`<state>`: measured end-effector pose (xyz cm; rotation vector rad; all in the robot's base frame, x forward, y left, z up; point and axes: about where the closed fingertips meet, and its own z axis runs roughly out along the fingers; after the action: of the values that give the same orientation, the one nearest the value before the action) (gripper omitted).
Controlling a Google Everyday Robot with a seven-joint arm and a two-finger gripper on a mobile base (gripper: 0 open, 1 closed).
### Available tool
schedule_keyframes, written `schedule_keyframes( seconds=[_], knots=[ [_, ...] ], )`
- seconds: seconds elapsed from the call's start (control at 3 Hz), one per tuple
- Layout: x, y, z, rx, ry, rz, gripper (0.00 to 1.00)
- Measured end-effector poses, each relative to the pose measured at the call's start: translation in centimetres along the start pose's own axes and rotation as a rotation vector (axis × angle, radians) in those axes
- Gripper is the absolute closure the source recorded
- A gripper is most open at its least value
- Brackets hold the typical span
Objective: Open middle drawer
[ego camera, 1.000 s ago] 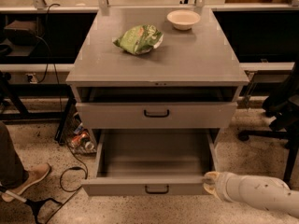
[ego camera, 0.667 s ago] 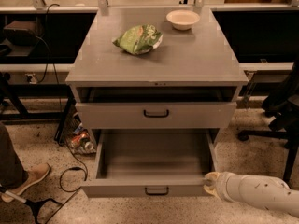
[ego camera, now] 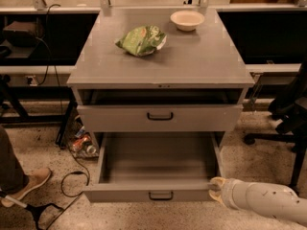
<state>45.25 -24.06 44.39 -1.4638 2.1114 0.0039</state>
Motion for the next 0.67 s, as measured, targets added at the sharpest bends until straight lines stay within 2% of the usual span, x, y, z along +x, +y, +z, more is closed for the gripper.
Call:
schedule_keyframes(
  seconds=[0.33, 0.67],
  knots=[
    [-0.06, -0.04, -0.11, 0.000, 0.000, 0.000, 0.82],
    [-0.10, 0.02, -0.04, -0.002, -0.001, 0.000, 0.59]
  ],
)
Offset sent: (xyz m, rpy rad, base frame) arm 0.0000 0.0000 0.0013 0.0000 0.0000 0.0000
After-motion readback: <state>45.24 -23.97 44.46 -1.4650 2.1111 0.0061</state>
